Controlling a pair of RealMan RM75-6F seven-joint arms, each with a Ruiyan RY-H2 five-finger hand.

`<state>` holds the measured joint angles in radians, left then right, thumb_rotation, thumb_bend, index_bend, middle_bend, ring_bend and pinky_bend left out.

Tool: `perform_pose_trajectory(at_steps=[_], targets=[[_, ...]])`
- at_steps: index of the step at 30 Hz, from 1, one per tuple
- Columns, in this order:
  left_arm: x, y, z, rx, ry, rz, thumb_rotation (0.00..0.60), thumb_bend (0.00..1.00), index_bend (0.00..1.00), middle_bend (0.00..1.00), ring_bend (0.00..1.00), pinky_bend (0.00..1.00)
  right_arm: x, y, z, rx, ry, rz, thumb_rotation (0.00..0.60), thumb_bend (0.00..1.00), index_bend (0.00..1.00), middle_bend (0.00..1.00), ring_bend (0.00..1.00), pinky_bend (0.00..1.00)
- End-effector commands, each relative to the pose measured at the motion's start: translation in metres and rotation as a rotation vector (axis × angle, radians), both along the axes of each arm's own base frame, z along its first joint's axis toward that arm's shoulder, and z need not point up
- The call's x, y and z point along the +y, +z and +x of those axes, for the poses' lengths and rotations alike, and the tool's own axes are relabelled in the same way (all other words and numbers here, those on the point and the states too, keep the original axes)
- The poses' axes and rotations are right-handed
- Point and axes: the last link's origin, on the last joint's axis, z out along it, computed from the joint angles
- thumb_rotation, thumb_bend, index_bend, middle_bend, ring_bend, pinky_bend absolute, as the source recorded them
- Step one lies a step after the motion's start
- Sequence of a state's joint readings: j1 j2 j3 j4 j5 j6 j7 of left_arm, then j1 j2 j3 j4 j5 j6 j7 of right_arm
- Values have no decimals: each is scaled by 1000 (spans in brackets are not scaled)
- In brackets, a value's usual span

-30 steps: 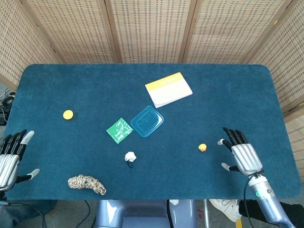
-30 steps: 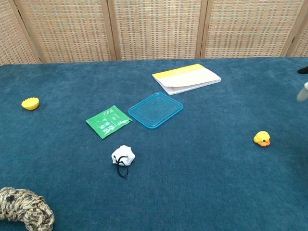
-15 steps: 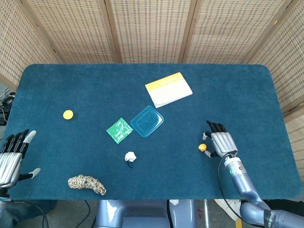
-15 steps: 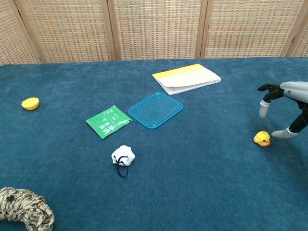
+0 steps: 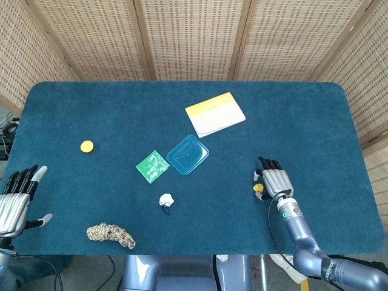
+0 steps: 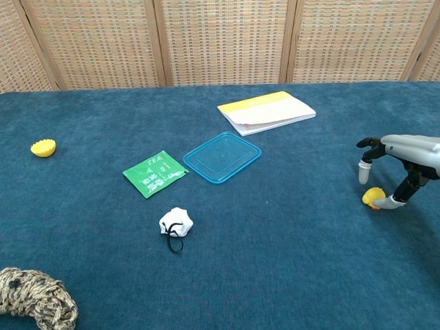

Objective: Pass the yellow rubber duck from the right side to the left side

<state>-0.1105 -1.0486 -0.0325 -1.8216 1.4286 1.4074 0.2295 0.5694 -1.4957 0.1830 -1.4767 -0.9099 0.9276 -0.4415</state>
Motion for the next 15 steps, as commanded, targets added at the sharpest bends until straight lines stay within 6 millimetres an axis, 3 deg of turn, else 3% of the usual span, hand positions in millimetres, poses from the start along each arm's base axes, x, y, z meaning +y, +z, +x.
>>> perform_pose_trajectory(at_steps=[1, 10, 15], targets=[[0, 0, 0, 1, 3, -1, 600, 38, 0, 0, 0, 0, -1, -2, 0, 8, -1, 5, 600, 241, 423, 0, 0, 0], [2, -3, -2, 7, 9, -9, 600, 39, 0, 0, 0, 0, -1, 0, -8, 34, -21, 6, 600, 240, 433, 0, 0, 0], [2, -4, -2, 10, 11, -9, 600, 38, 0, 0, 0, 0, -3, -1, -8, 33, -20, 9, 600, 246, 487, 0, 0, 0]])
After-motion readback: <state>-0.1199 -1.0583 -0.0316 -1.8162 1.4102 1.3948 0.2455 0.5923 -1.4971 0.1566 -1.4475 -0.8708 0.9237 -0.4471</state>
